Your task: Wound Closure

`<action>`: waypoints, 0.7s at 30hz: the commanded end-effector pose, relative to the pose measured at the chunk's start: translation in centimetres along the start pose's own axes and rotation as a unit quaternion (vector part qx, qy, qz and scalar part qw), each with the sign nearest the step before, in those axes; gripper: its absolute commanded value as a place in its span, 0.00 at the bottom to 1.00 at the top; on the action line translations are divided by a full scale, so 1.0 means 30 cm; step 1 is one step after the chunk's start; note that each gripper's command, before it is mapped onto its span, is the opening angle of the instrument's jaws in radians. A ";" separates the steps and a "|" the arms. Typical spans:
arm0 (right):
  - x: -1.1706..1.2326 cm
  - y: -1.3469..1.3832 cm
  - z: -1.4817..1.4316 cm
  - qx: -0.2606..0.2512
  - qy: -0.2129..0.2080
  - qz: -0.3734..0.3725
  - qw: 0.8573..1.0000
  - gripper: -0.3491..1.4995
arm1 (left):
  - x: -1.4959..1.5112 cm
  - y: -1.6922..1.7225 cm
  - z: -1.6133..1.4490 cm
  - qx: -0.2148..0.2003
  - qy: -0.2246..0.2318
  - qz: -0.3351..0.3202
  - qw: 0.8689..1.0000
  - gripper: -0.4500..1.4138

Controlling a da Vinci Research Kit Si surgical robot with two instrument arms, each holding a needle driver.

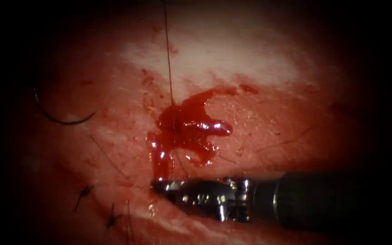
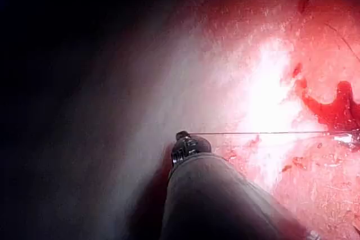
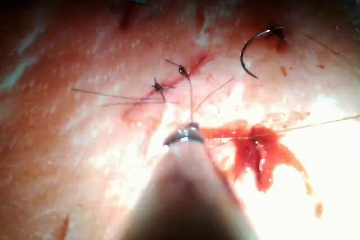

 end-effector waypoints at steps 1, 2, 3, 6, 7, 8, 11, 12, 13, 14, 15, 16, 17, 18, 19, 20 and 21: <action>-0.0016 -0.0044 0.0036 0.004 -0.003 0.001 1.000 0.00 | 0.000 0.001 0.003 0.001 0.003 -0.001 1.000 0.00; -0.0023 -0.0052 0.0042 0.005 -0.005 0.003 1.000 0.00 | 0.001 0.000 0.002 0.003 0.006 -0.003 1.000 0.00; -0.0027 -0.0050 0.0041 0.005 -0.005 0.002 1.000 0.00 | 0.002 -0.001 0.002 0.006 0.010 -0.003 1.000 0.00; -0.0031 -0.0051 0.0035 0.006 -0.006 0.005 1.000 0.00 | 0.004 -0.003 0.002 0.008 0.013 -0.005 1.000 0.00; -0.0033 -0.0051 0.0033 0.007 -0.006 0.004 1.000 0.00 | 0.004 -0.003 0.002 0.009 0.014 -0.005 1.000 0.00; -0.0035 -0.0049 0.0025 0.008 -0.007 0.004 1.000 0.00 | 0.004 -0.003 0.001 0.007 0.015 -0.006 1.000 0.00; -0.0028 -0.0039 -0.0003 -0.002 0.004 0.030 1.000 0.00 | 0.002 0.001 0.000 -0.003 0.019 -0.006 1.000 0.00; -0.0021 -0.0029 -0.0024 -0.002 0.011 0.049 0.999 0.24 | 0.002 0.002 -0.001 -0.006 0.022 -0.006 1.000 0.00; -0.0015 -0.0018 -0.0046 -0.003 0.016 0.062 0.998 0.45 | 0.001 0.004 -0.002 -0.011 0.022 -0.003 1.000 0.00; -0.0008 -0.0006 -0.0070 -0.007 0.021 0.070 0.997 0.65 | 0.001 0.006 -0.004 -0.020 0.020 -0.005 1.000 0.00; 0.0002 0.0013 -0.0106 -0.013 0.024 0.085 0.996 0.77 | 0.001 0.007 -0.006 -0.026 0.019 -0.009 0.999 0.00; 0.0010 0.0030 -0.0137 -0.014 0.026 0.094 0.995 0.82 | 0.001 0.008 -0.008 -0.030 0.018 -0.009 0.999 0.00; 0.0026 0.0071 -0.0213 -0.013 0.034 0.113 0.993 0.85 | 0.003 0.010 -0.013 -0.039 0.015 -0.013 0.999 0.00; 0.0031 0.0089 -0.0247 -0.016 0.039 0.119 0.992 0.85 | 0.004 0.011 -0.016 -0.043 0.014 -0.015 0.999 0.00; 0.0035 0.0107 -0.0280 -0.021 0.045 0.126 0.991 0.85 | 0.006 0.012 -0.019 -0.049 0.012 -0.019 0.999 0.00; 0.0039 0.0125 -0.0314 -0.025 0.051 0.129 0.990 0.85 | 0.008 0.012 -0.022 -0.054 0.011 -0.022 0.998 0.00; 0.0042 0.0152 -0.0360 -0.029 0.059 0.139 0.988 0.85 | 0.010 0.013 -0.026 -0.058 0.009 -0.025 0.998 0.00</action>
